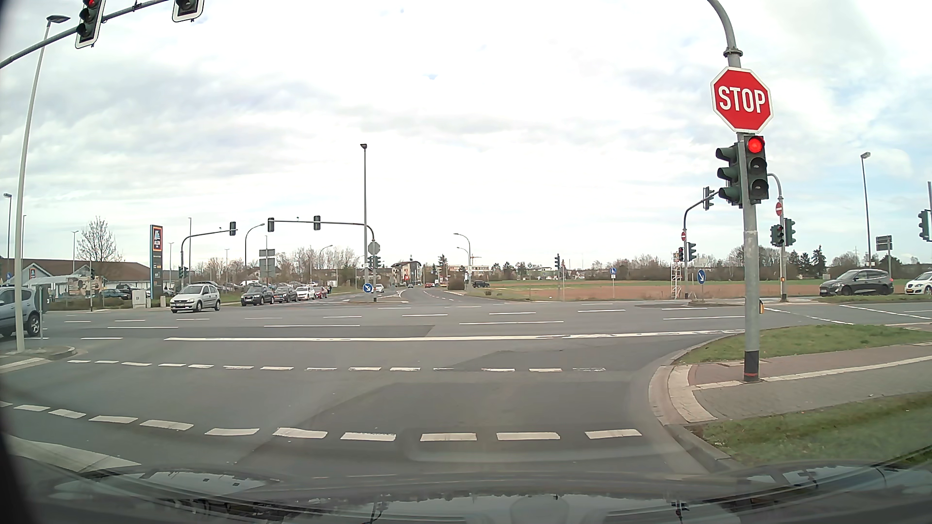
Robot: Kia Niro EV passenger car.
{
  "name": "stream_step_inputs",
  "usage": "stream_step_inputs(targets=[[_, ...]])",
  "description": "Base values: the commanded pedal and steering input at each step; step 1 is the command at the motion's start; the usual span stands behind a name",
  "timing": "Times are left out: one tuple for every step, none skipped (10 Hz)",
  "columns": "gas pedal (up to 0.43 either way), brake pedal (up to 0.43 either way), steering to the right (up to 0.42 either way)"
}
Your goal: Follow the waypoints while adhering to traffic rules and regulations
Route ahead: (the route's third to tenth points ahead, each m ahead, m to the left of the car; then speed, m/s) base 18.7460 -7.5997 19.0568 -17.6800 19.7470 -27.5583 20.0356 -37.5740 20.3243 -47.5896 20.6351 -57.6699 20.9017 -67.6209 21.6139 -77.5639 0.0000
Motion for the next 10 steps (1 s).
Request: stream_step_inputs(targets=[[0.0,0.287,0.0],[0.0,0.287,-0.001],[0.0,0.287,-0.001],[0.0,0.287,0.0],[0.0,0.287,0.0],[0.0,0.287,0.0],[0.0,0.287,-0.001],[0.0,0.293,-0.001],[0.0,0.287,0.0],[0.0,0.293,0.0]])
